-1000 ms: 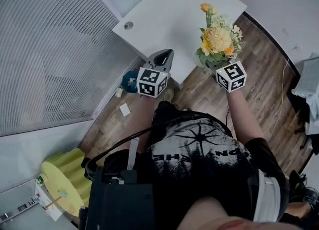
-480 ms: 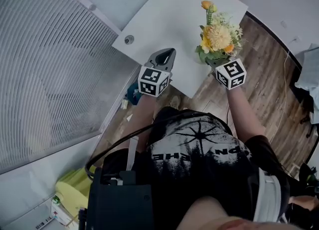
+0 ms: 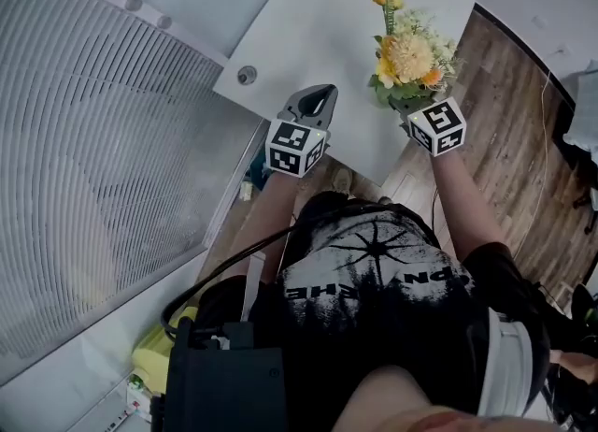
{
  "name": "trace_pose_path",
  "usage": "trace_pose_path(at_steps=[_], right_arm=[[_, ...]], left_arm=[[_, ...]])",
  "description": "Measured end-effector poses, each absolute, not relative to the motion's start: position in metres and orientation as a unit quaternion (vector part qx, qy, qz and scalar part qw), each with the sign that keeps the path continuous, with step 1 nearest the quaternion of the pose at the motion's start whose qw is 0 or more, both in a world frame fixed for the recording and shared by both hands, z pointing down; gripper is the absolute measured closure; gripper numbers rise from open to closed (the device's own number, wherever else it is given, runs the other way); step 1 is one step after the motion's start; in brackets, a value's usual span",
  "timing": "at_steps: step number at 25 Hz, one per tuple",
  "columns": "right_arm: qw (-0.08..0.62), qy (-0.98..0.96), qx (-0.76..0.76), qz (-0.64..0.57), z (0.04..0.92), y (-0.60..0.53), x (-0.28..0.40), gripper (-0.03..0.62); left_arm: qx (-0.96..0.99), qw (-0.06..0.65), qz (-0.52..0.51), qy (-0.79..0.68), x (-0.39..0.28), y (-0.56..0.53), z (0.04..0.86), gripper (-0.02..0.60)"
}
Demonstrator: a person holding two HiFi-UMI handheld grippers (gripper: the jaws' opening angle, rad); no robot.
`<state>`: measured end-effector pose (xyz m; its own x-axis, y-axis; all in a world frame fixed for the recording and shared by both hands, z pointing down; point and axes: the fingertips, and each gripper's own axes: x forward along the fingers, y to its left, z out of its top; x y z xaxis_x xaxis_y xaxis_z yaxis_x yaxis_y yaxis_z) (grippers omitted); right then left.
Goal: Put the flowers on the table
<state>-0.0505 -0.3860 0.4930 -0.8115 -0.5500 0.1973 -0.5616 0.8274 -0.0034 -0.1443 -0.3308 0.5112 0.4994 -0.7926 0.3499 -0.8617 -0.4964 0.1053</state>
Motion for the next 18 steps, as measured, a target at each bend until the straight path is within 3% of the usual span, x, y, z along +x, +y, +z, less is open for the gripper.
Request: trace_pose_path(at_steps=[18], right_arm=[[0.070, -0.946, 0.315, 0.024, 0.515, -0.413, -0.053, 0.342]], left_arm=[[0.864, 0.143, 0.180, -0.448, -0.132, -0.325, 0.532, 0.569]])
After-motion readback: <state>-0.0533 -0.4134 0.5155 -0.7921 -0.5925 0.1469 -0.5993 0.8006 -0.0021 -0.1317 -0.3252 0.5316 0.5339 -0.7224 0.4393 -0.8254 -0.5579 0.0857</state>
